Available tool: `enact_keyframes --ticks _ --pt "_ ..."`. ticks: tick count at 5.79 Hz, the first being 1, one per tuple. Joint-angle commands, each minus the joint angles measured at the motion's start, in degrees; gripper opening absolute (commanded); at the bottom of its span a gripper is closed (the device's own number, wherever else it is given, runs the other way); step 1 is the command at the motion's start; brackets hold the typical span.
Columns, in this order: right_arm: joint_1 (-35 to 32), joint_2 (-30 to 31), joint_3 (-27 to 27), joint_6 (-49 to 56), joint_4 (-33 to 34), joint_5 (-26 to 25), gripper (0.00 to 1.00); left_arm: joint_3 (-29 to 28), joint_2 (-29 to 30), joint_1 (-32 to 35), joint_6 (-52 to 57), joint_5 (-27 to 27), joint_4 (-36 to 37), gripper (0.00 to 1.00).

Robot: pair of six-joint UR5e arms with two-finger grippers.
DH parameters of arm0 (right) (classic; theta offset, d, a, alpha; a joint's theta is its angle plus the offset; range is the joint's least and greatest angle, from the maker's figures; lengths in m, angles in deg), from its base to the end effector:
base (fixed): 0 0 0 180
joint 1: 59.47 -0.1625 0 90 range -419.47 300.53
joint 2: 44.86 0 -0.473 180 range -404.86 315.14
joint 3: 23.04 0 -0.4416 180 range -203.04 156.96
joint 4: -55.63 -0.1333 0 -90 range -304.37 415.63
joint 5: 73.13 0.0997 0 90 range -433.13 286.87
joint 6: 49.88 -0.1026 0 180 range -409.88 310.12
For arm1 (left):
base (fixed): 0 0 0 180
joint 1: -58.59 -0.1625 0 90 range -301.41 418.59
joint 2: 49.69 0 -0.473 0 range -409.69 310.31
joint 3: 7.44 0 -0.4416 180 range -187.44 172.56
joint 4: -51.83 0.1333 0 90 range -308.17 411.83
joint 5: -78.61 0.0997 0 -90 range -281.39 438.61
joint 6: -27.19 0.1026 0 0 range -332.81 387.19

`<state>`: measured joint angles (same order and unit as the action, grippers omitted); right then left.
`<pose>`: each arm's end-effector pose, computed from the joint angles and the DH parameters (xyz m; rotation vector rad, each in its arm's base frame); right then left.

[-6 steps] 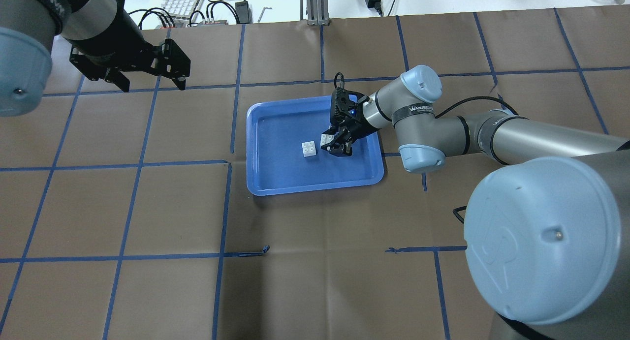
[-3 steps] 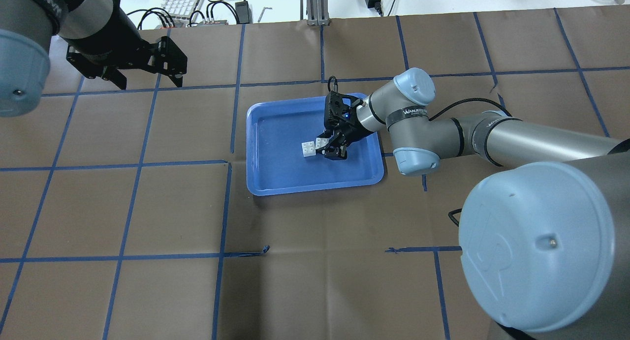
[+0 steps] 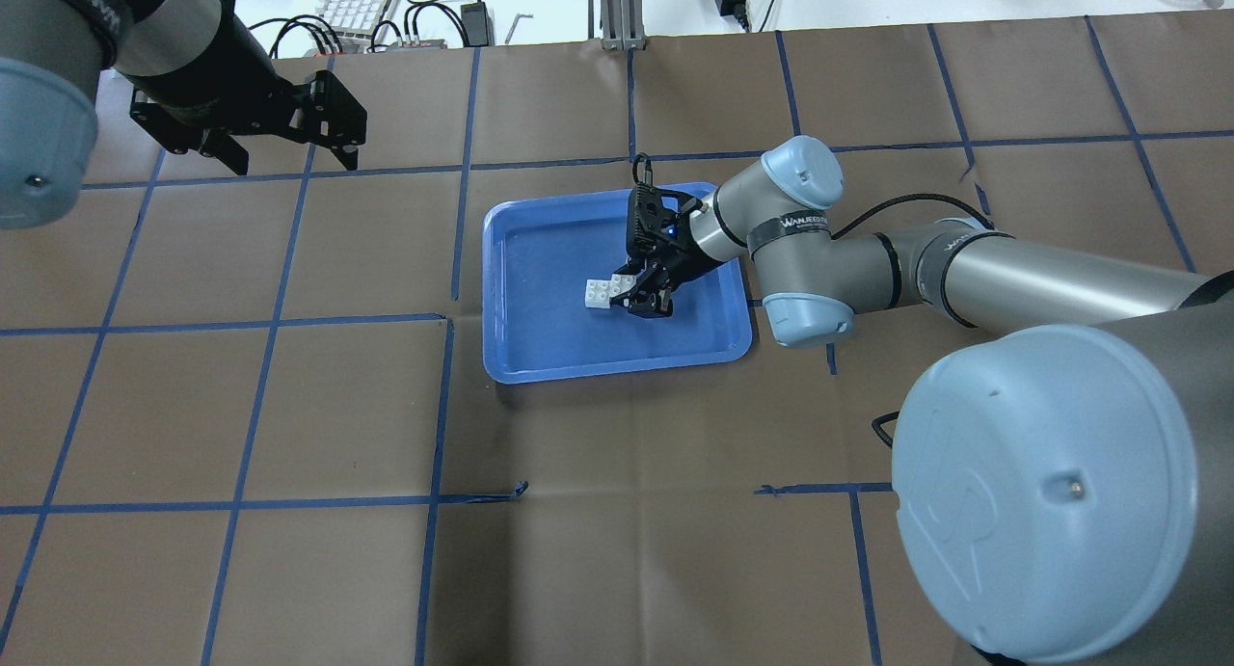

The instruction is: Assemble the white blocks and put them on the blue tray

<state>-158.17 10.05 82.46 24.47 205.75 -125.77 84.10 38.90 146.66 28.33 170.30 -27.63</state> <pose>0.2938 -0.6269 0.1444 -1.7808 1.9004 -0.6595 -0.1118 -0.5506 0.5515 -0.0255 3.0946 -0.2806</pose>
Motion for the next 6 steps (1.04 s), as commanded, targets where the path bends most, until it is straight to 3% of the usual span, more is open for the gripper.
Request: enact_keyframes --ticks 1,6 --pt "-0.09 0.11 1.10 -0.09 0.00 0.00 0.26 0.13 0.00 0.00 0.00 -0.02 0.01 0.99" --pt "-0.18 0.11 1.90 -0.26 2.46 0.09 0.26 0.66 0.09 0.00 0.09 0.15 1.15 0.99"
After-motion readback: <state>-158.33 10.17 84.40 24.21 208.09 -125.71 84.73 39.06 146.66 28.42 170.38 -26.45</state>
